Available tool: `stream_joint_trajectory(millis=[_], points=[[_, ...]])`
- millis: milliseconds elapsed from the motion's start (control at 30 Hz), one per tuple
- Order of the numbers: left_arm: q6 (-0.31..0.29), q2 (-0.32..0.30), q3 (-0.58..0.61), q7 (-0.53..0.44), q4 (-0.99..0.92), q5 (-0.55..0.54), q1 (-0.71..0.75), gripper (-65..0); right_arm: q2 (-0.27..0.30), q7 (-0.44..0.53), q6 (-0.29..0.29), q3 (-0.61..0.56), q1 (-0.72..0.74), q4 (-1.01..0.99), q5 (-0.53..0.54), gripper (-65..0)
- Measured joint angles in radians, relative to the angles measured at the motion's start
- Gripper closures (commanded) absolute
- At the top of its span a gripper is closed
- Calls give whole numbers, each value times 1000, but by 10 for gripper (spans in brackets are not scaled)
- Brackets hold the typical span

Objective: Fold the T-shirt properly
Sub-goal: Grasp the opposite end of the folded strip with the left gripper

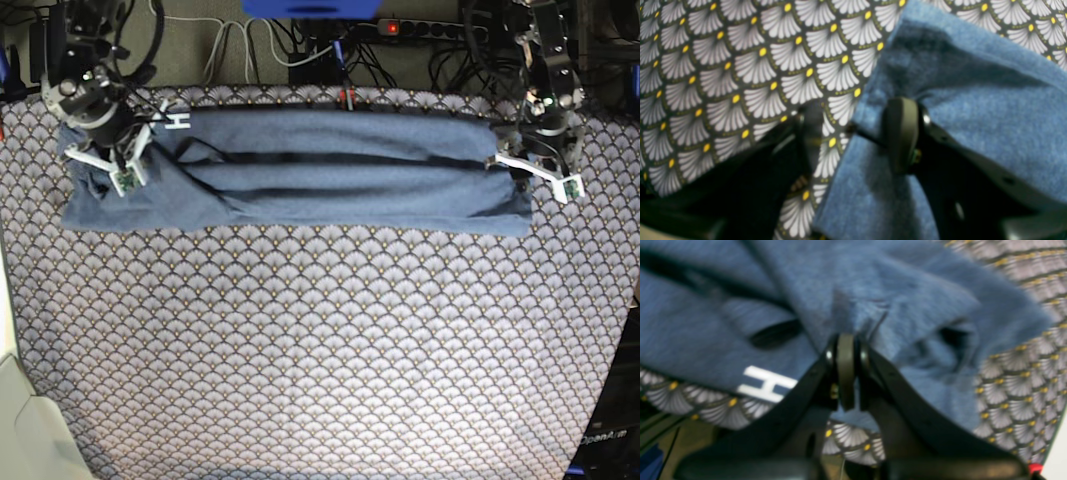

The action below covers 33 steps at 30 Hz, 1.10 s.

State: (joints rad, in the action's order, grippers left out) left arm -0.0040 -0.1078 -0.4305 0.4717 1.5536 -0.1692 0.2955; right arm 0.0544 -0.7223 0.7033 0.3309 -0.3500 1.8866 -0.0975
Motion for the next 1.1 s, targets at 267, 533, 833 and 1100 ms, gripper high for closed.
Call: stream_joint_trajectory(millis=[267, 533, 833, 1100], points=[[0, 0, 0, 0, 0, 0, 0, -308, 1, -49, 0, 0, 6, -48, 0, -119], [0, 0, 1, 0, -1, 0, 0, -308, 20, -48, 0, -3, 5, -68, 1, -240], [1, -6, 56, -8, -3, 0, 6, -308, 20, -48, 0, -3, 5, -68, 1, -240], [0, -6, 60, -35, -31, -2, 0, -308, 20, -48, 0, -4, 6, -68, 1, -240]])
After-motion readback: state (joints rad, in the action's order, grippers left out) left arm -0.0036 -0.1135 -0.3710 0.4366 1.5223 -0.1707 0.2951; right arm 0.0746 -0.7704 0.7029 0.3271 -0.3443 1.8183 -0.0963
